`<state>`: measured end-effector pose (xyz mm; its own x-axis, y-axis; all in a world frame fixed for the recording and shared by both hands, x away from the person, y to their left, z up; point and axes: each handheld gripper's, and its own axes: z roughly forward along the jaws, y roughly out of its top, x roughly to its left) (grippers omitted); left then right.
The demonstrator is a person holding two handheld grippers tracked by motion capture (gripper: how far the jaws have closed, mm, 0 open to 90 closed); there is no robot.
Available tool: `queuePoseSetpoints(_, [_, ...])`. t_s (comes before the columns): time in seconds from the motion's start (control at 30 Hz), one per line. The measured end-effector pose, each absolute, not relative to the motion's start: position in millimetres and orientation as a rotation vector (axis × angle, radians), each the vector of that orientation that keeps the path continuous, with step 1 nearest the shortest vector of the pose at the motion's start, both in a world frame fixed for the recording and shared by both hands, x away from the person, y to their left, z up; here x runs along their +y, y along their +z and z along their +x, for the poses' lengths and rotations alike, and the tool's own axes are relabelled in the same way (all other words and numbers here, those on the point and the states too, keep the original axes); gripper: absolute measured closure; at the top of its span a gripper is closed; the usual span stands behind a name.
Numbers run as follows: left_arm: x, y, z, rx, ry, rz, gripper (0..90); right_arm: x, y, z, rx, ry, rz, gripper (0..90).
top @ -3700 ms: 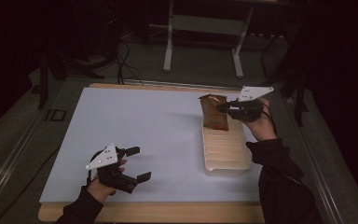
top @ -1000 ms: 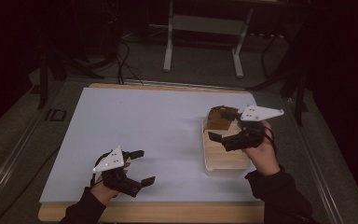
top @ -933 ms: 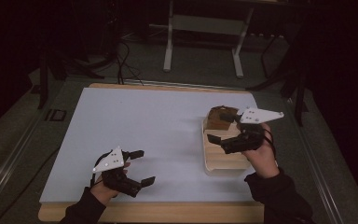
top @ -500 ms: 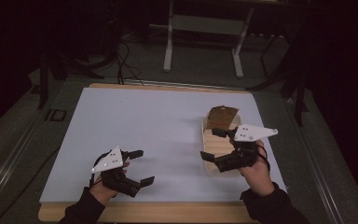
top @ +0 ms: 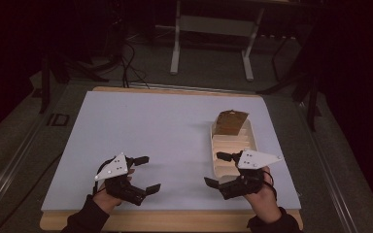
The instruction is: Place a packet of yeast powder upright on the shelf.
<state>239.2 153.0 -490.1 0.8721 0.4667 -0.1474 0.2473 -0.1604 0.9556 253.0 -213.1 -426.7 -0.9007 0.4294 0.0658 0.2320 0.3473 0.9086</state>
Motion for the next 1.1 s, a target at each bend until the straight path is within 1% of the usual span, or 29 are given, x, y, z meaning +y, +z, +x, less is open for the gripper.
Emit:
queuePoseSetpoints(0.37, [152.5,-490.8,239.0,0.548,0.211,1.756,1.8,-225.6,-446.4,237.0,2.453,1.629,0.624,11.4])
queuePoseSetpoints(0.57, [151.5,-490.8,237.6,0.538,0.215,1.763,1.8,-231.1,-452.4,230.1,2.439,1.575,0.623,11.4])
queuePoseSetpoints(0.67, [151.3,-490.6,237.1,0.536,0.215,1.766,1.8,-234.9,-455.1,229.7,2.44,1.542,0.628,13.1])
queuePoseSetpoints(1.1, [155.0,-492.2,236.0,0.544,0.218,1.765,1.9,-241.9,-463.2,233.2,2.442,1.49,0.637,13.2])
